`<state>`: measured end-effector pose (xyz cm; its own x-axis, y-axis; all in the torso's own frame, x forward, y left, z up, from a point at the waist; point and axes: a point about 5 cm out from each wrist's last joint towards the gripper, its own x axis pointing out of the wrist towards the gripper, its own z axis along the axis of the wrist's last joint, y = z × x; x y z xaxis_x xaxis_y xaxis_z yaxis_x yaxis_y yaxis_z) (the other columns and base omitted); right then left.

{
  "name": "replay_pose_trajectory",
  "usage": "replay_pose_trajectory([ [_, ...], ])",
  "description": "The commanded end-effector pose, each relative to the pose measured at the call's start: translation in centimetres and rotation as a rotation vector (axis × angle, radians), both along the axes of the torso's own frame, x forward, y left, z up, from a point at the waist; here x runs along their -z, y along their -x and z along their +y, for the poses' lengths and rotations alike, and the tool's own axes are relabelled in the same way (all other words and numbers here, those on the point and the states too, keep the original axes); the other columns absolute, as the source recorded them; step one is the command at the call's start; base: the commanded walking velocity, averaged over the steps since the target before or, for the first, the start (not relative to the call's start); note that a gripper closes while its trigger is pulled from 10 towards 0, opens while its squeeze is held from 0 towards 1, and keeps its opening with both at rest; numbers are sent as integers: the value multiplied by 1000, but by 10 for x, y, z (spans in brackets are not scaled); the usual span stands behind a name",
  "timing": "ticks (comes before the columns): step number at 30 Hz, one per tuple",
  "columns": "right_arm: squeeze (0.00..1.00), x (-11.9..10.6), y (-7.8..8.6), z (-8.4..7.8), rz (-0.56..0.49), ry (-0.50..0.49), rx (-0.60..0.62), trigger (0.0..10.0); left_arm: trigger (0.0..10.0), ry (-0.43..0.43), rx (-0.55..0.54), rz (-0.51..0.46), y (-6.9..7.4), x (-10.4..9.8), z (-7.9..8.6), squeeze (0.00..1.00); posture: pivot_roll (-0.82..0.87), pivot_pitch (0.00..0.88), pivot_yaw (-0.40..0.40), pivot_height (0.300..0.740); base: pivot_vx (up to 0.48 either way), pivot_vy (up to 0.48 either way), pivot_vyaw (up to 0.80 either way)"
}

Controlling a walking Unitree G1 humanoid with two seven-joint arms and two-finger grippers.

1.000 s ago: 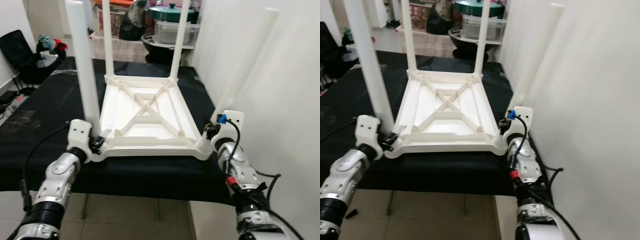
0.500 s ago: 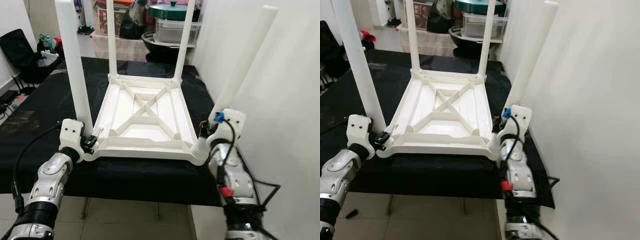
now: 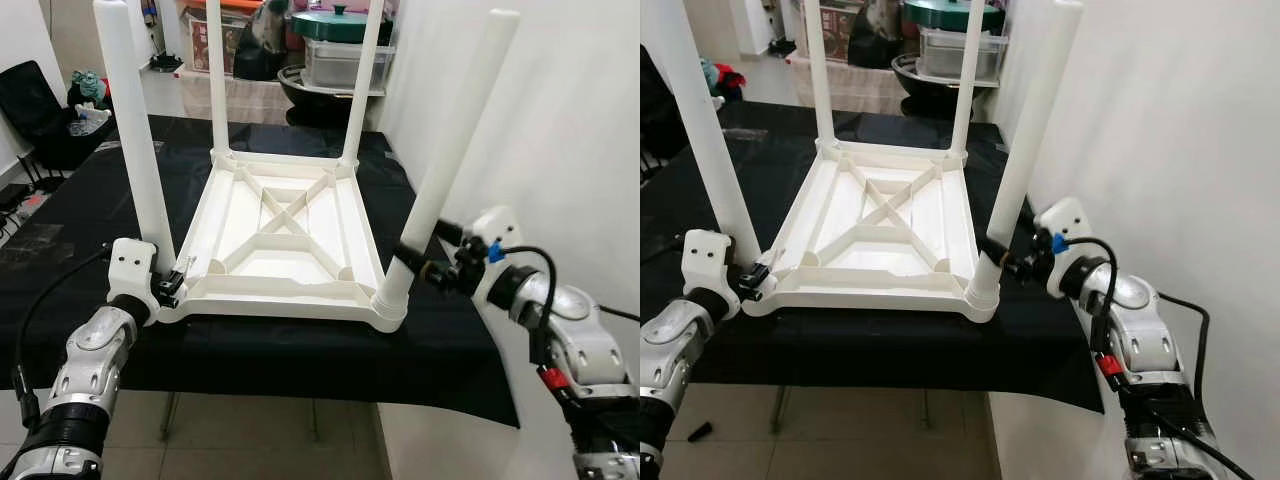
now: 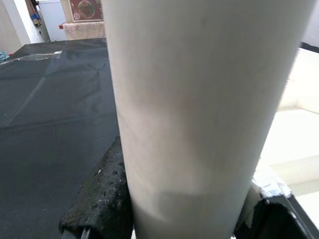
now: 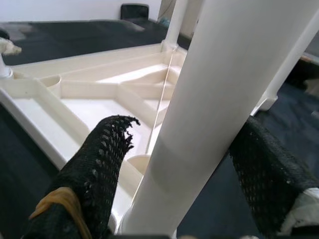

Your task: Building children table

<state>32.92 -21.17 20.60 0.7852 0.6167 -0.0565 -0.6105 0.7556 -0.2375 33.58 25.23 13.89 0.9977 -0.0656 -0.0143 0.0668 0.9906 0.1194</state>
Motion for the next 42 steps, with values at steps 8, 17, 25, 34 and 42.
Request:
replay_pose_trajectory([
  [8,0,4,-27,36,56,51,-115,10000,10000,-25,-24,37,2,7,4,0,72,0,-122,740,0,0,0],
  [17,0,12,-34,50,111,-36,-224,0,10000,-31,-55,37,7,8,14,0,97,0,-150,740,0,0,0],
  [25,0,14,-62,10,104,-57,410,0,10000,-27,-54,40,10,11,13,0,89,0,-148,740,0,0,0],
  [34,0,46,-40,22,170,-362,1086,0,10000,-27,-46,43,8,11,8,0,78,0,-128,740,0,0,0],
  [42,118,34,-33,95,139,-361,780,10000,10000,-37,-34,44,6,9,8,0,73,0,-125,740,0,0,0],
])
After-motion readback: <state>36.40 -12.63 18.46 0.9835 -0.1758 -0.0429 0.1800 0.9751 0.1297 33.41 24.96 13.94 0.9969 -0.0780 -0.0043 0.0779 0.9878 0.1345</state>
